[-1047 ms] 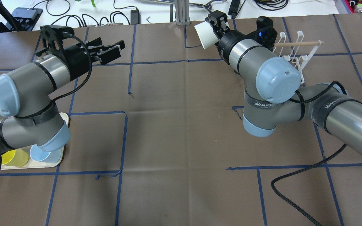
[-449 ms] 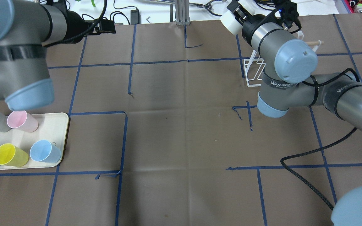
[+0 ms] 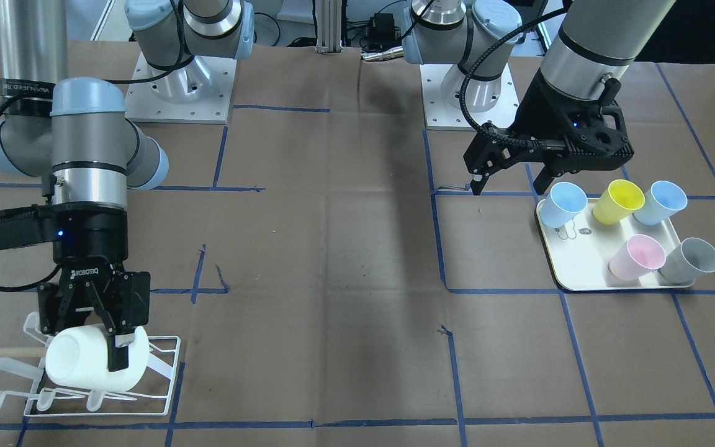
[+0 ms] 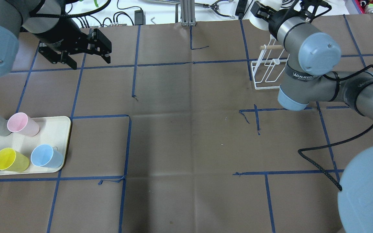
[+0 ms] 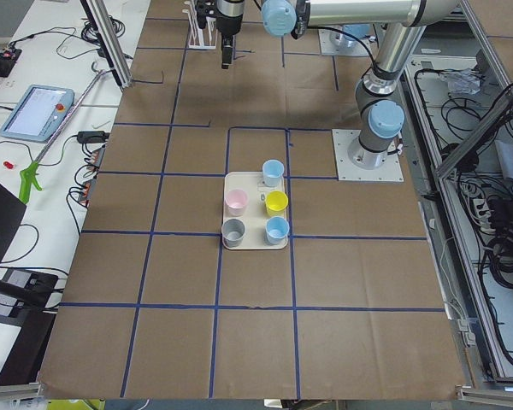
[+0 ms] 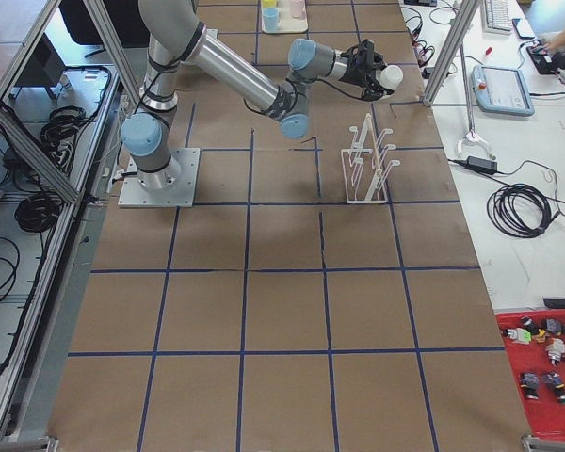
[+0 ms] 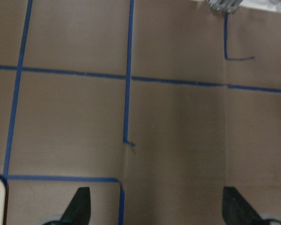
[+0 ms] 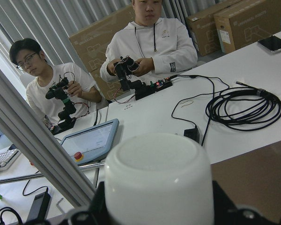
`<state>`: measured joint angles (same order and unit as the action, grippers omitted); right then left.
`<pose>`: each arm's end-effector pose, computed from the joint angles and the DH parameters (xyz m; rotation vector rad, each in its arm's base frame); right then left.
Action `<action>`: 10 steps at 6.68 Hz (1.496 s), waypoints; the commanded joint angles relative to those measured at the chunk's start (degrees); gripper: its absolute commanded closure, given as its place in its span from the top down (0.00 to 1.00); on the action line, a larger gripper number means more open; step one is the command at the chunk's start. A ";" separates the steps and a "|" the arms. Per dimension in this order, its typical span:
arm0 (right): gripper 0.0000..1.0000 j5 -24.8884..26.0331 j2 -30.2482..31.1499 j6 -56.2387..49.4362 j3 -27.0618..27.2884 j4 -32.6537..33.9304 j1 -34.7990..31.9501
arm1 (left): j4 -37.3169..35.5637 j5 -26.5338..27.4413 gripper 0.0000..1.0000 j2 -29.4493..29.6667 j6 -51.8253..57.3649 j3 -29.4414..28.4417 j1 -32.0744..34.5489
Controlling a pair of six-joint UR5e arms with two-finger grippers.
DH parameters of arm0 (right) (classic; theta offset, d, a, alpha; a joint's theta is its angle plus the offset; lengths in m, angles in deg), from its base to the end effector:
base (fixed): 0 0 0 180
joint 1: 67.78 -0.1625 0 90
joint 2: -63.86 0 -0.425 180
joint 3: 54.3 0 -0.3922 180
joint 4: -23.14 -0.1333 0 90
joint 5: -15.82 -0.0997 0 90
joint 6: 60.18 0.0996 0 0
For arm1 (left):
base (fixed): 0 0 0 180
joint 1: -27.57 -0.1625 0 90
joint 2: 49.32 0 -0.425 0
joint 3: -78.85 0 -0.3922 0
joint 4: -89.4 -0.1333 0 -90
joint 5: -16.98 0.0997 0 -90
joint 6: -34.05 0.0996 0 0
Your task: Transfer IKEA cup to right arm and place on rack
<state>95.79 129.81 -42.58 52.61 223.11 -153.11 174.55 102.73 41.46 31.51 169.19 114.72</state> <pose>0.1016 -0.6069 0.3515 0.3185 2.3612 -1.6010 -0.1155 -0.5102 0.4872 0.1405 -3.0628 0.1001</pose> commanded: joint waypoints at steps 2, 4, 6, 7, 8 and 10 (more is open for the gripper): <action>0.25 -0.43 -7.57 -11.71 -2.33 5.85 1.84 | 7.31 2.22 1.00 -2.80 1.21 1.93 -1.09; 0.25 -0.96 -9.95 -11.89 -4.17 8.23 2.72 | 7.23 5.75 1.00 -5.42 8.73 6.48 -6.43; 0.25 -1.31 -11.45 -11.98 -4.09 9.11 3.69 | 5.57 5.66 1.00 -12.00 21.19 15.95 -17.66; 0.25 -1.40 -11.98 -11.98 -3.65 9.20 3.69 | 1.55 5.75 1.00 -14.04 28.22 20.27 -22.59; 0.25 -1.31 -11.98 -11.98 -2.69 9.21 3.69 | -1.10 5.75 1.00 -15.36 31.94 24.31 -26.99; 0.54 -1.14 -11.98 -12.06 -0.93 9.21 3.77 | -9.17 6.19 1.00 -15.12 32.51 29.52 -28.70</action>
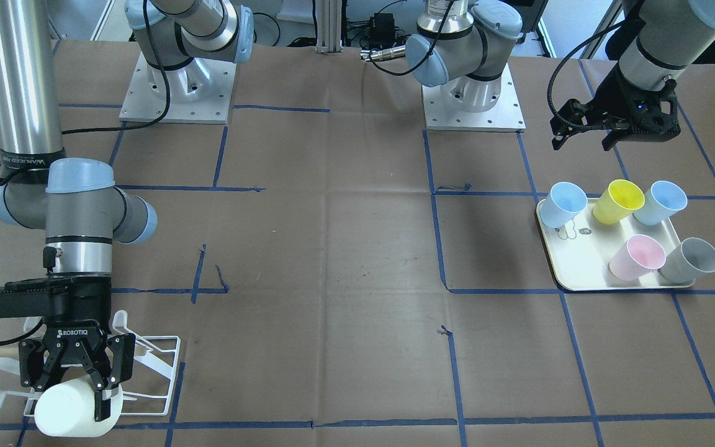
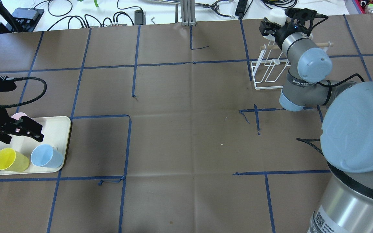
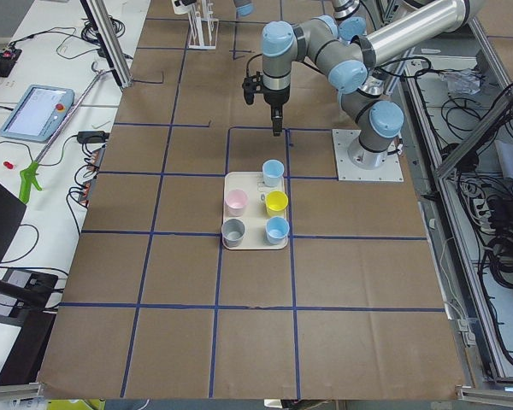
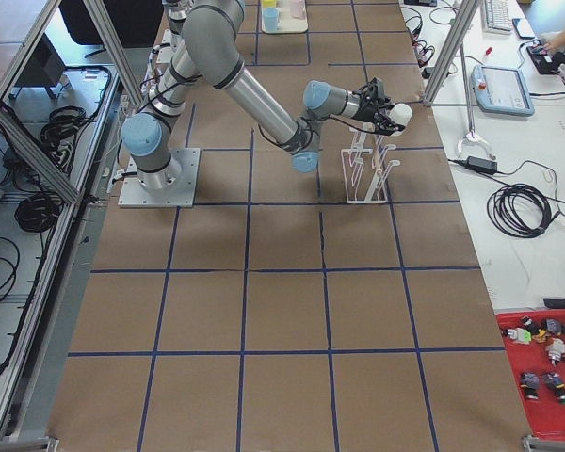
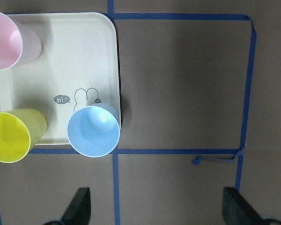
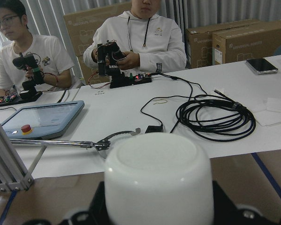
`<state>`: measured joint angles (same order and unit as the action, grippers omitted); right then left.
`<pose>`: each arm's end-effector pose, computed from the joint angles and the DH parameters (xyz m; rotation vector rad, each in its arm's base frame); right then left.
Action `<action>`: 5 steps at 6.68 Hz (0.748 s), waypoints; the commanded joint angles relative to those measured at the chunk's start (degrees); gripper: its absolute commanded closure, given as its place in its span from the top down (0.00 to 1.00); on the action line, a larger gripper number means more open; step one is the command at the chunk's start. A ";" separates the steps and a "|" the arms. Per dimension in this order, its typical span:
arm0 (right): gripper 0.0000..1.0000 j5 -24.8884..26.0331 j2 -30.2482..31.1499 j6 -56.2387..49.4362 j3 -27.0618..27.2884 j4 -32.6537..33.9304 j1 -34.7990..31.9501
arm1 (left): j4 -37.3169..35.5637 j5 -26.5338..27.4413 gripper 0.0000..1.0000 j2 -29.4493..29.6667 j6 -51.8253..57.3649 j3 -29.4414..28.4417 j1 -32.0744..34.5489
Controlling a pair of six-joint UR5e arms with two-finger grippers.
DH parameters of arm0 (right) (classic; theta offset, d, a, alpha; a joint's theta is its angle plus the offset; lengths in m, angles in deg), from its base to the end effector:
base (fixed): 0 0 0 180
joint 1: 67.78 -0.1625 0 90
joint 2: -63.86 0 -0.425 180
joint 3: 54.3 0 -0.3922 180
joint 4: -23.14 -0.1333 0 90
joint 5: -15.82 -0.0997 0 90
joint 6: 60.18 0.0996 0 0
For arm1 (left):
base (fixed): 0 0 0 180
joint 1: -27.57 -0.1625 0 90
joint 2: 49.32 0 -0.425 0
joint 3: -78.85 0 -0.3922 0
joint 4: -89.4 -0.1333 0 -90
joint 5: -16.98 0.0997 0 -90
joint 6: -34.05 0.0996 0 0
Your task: Transfer IKEA cup to right arm and place on rack
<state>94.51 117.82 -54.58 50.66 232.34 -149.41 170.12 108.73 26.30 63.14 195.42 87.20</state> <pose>0.0603 -0.6402 0.2577 0.1367 2.4840 -1.6860 0.0759 -0.3871 0.3869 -0.0338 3.1387 0.0930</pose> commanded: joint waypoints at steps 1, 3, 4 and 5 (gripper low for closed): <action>0.99 0.14 0.09 -0.07 1.12 -0.02 0.07 | -9.13 0.18 0.99 1.01 0.88 6.35 -1.18; 1.00 0.23 0.27 -0.07 1.04 -0.02 0.07 | -19.42 0.18 0.99 2.94 1.05 12.86 -1.18; 1.00 0.23 0.27 -0.07 1.04 -0.02 0.07 | -22.85 0.18 0.99 5.74 1.23 14.02 -1.18; 1.00 0.32 0.53 -0.07 0.77 -0.11 0.07 | -24.54 0.18 0.99 7.94 1.40 14.73 -1.36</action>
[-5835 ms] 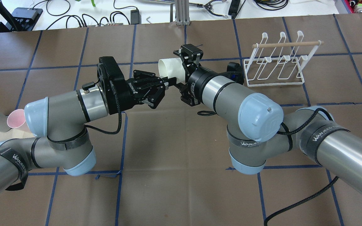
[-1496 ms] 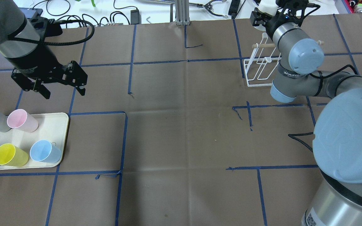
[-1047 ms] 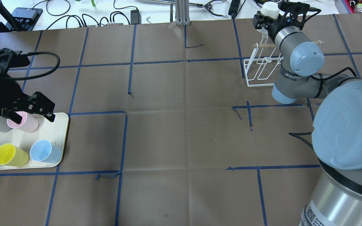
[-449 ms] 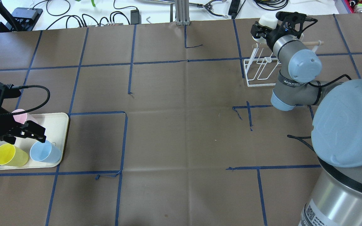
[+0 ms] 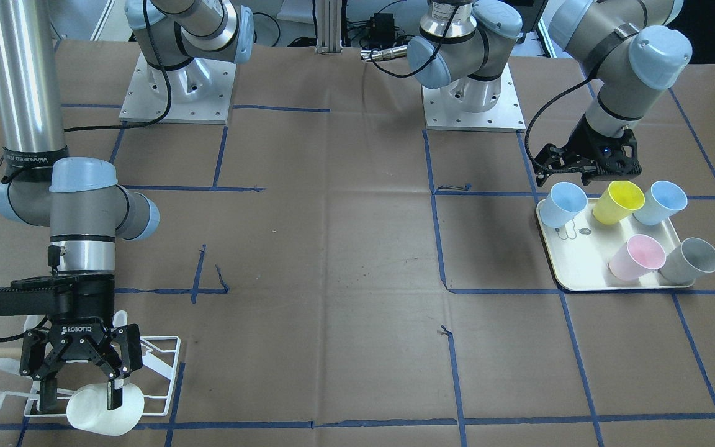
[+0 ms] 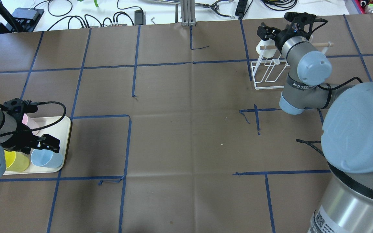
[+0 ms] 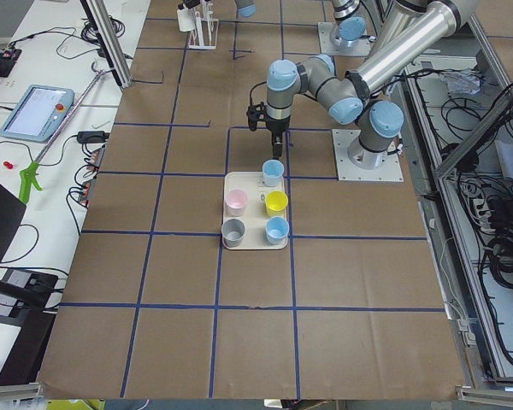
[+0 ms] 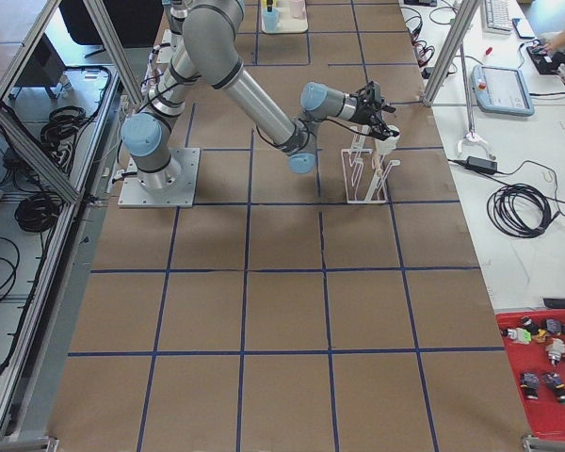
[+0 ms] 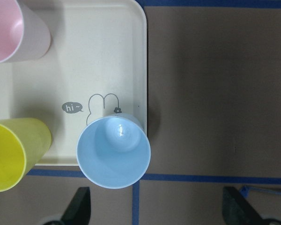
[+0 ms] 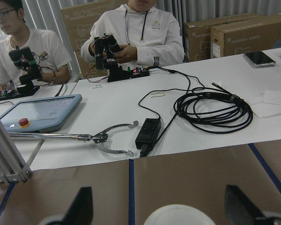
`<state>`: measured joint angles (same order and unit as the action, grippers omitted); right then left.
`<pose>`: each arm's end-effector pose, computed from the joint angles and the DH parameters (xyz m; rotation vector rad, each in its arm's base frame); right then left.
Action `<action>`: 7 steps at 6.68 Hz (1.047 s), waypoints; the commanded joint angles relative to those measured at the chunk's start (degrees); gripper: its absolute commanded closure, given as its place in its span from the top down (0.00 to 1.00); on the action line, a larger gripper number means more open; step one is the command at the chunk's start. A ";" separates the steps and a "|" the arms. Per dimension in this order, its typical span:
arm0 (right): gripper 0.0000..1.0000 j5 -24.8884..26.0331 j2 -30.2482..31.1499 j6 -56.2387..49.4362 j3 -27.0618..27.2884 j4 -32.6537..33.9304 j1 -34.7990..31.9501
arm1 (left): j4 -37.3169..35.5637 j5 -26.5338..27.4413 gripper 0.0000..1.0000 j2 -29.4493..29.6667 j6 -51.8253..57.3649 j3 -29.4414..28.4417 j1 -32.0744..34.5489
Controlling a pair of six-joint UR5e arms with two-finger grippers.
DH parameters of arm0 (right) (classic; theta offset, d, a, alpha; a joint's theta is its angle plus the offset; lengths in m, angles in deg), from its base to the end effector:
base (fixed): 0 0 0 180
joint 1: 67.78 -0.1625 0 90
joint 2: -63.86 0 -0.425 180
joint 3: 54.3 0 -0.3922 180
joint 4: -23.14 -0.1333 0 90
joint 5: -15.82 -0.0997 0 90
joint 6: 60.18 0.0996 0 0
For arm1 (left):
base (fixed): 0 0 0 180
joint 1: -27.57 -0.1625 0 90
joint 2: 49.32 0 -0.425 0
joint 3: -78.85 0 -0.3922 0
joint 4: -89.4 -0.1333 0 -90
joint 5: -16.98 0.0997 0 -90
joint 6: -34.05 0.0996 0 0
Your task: Transfer IKEA cup to right arm and place on rack
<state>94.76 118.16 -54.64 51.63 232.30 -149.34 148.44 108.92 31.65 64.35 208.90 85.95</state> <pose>0.0598 -0.6355 0.2549 0.1434 2.4966 -1.6740 0.0828 -0.3823 0.2805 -0.0358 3.1128 0.0285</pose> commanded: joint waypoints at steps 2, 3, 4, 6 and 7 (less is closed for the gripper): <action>1.00 -0.02 3.34 0.70 -0.38 -0.68 -0.17 | -5.86 0.17 0.99 5.06 0.63 2.66 -0.12; 1.00 -0.02 5.53 0.79 -0.12 -0.95 -0.52 | -5.86 2.26 0.99 5.16 0.90 2.66 -0.20; 1.00 -0.02 7.99 0.88 0.76 -0.95 -0.96 | -5.86 4.63 0.96 5.25 0.90 2.67 -0.20; 1.00 -0.02 14.74 7.78 2.86 -8.02 -4.11 | -5.34 4.57 0.53 5.34 0.81 2.67 -0.20; 1.00 -0.02 18.09 11.22 4.96 -8.94 -5.17 | -5.25 4.31 0.37 5.25 0.72 2.67 -0.20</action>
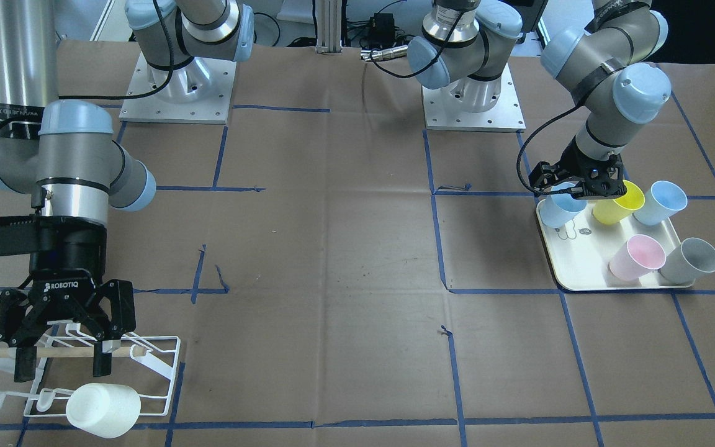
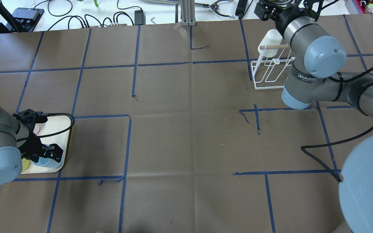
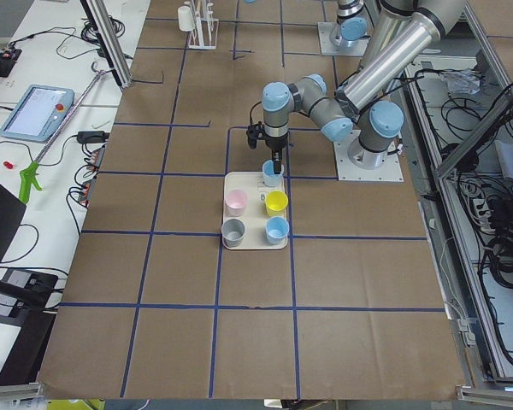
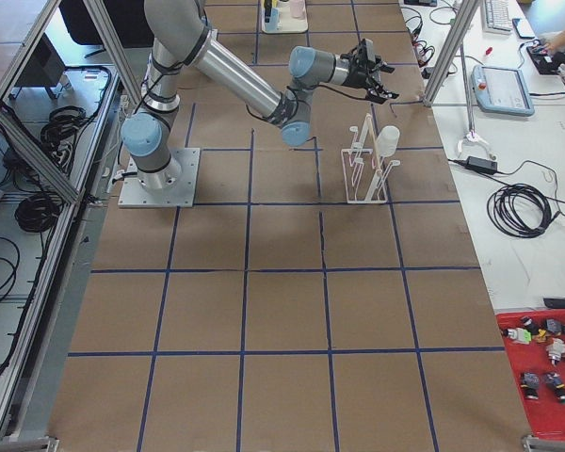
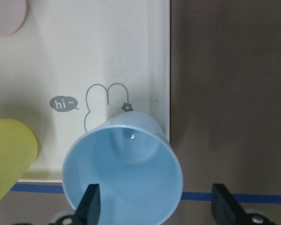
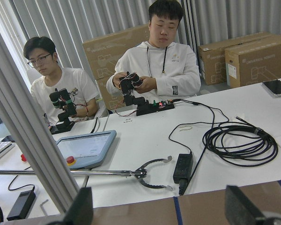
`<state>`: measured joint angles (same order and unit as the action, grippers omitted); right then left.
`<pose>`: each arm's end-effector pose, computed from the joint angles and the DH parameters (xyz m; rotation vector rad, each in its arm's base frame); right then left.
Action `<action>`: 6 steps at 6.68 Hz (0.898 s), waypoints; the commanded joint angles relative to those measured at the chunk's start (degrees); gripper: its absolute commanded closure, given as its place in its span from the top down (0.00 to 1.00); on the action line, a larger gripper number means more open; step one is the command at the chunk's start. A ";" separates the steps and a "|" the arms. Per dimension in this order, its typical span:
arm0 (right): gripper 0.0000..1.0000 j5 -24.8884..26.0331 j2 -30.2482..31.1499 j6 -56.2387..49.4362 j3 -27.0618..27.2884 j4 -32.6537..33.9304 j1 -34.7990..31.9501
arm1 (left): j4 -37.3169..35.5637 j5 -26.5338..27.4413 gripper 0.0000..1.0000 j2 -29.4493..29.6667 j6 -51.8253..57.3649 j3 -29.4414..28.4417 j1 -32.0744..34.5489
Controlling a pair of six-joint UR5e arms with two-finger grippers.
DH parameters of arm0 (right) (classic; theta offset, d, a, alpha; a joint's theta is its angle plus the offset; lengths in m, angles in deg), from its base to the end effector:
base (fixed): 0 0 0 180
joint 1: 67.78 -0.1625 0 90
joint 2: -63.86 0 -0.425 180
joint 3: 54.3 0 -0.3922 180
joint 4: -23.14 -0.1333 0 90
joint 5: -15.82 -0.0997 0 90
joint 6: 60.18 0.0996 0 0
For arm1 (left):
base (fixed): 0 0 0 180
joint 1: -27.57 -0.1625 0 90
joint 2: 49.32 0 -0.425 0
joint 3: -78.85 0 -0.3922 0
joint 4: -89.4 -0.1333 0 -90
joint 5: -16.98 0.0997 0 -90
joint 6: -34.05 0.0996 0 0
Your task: Transfer IKEA cup to right arm and place on rack
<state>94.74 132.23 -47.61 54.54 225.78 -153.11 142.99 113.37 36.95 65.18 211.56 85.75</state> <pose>0.1048 -0.5891 0.3680 0.1882 2.3512 -1.6950 0.0925 -0.3809 0.2365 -0.0146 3.0663 0.1480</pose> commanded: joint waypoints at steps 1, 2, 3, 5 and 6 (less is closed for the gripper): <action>1.00 0.00 7.10 10.92 5.03 -2.86 -2.72 | 0.29 -0.58 0.17 0.13 -0.11 0.00 0.09; 1.00 -0.87 9.65 16.99 7.75 -3.22 -3.86 | 0.29 -0.67 0.01 -0.04 0.76 -0.08 0.00; 1.00 -6.27 11.51 23.58 9.78 -3.22 -5.09 | 0.29 -1.11 0.00 -0.48 0.94 -0.87 0.00; 1.00 -7.91 15.37 38.07 13.91 -3.13 -8.07 | 2.38 -1.55 0.00 -1.62 1.82 -4.98 0.17; 1.00 -8.00 16.61 45.19 15.76 -3.13 -8.87 | 9.19 -1.64 0.00 -2.93 1.74 -10.31 0.78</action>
<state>87.13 147.04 -10.68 68.04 222.62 -160.67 146.58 111.85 35.24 66.84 206.11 86.03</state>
